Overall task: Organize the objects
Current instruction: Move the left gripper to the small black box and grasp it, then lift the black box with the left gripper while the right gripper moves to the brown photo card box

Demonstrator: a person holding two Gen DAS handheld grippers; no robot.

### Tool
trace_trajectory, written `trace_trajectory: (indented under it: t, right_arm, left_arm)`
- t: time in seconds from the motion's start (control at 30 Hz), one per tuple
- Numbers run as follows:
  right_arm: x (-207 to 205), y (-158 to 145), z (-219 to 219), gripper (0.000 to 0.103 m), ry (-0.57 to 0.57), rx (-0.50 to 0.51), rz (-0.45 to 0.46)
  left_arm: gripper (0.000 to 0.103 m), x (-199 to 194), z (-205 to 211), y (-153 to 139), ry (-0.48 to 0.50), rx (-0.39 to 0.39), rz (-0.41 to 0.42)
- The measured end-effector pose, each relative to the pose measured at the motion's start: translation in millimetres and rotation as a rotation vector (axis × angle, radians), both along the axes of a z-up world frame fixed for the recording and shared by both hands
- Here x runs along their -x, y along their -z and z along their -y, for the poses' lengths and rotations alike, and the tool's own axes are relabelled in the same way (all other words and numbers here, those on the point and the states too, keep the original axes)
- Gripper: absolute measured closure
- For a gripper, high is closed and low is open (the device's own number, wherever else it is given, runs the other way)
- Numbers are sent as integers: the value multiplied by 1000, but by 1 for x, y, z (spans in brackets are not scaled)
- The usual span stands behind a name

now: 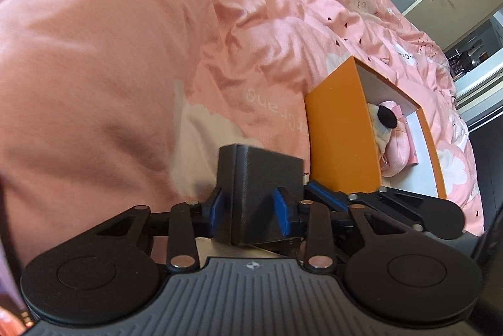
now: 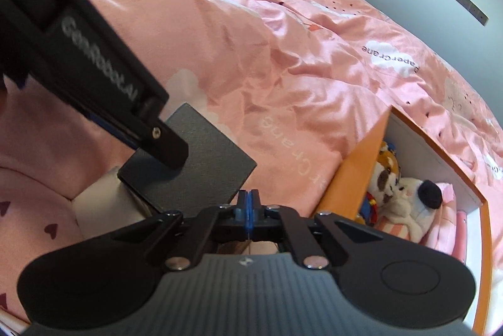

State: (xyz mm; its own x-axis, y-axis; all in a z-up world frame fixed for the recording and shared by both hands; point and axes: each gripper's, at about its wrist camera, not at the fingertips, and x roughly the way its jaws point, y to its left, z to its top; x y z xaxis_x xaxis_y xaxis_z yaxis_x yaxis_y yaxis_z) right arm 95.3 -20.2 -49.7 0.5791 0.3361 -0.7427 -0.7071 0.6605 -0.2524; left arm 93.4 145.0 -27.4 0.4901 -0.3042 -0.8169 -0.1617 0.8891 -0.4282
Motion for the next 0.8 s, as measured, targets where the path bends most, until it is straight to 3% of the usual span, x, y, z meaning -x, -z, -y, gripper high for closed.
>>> trace_trajectory:
  t: [0.03,0.17,0.3,0.47,0.53,0.67,0.8]
  right_arm:
    - [2,1,-3,102,-16,3,7]
    - [5,1,-8,102,-29,17,16]
    - [3,1,-4,102,-27,11,-14]
    - [4,6,-8,101,-51,20,-31]
    - [5,7,-8,101,-52,25,-25]
    - [2,3,-4,100,-27,22,-12]
    - [-4,4,0,100,-15,33,-11]
  left_arm:
    - [69,2,0,-3,10,0,9]
    - [69,3,4,-6,24,-19,10]
    - [69,1,-3,4,-30,-15,-20]
    - [47,-1,-13,14,-89,-1,-60]
    - [45,-3,-15,17,-115,4,-78]
    - [31,-10,-17,24,-152,36,-104]
    - [26,-20,-19,38,-193,105,-152]
